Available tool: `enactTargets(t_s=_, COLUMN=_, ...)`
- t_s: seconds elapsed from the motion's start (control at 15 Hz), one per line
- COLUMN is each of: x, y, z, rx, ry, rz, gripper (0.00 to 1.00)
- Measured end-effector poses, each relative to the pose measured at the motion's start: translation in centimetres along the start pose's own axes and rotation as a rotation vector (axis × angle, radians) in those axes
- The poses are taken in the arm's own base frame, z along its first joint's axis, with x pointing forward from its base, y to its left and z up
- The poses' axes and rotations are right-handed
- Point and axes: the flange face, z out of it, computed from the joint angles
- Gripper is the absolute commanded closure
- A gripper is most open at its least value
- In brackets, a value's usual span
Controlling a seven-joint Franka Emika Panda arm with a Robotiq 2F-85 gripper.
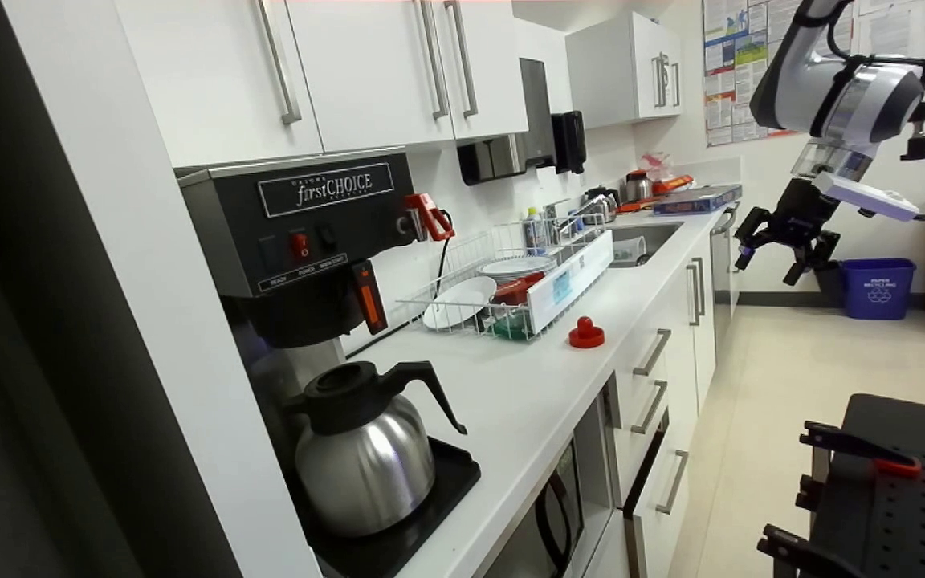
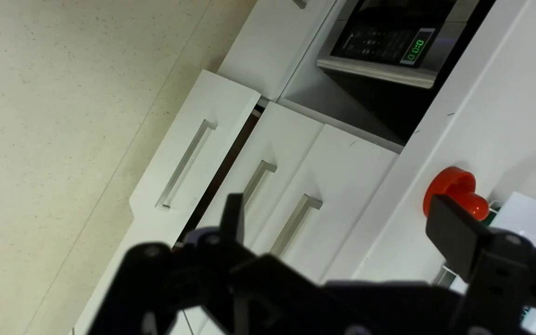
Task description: Open the first top drawer
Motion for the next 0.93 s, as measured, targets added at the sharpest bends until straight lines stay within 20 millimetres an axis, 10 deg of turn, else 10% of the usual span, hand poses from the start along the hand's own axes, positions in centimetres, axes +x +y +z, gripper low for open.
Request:
enactTargets(t_s=0.47, x=3.1, y=-0.4, z=1.4, rx=0.134, ry=0.172, rz=0.199, gripper=0.00)
enactTargets(t_s=0.93, x=5.4, y=6.1, z=11.0, rx=0.202, ry=0.206, rz=0.297, gripper=0.00)
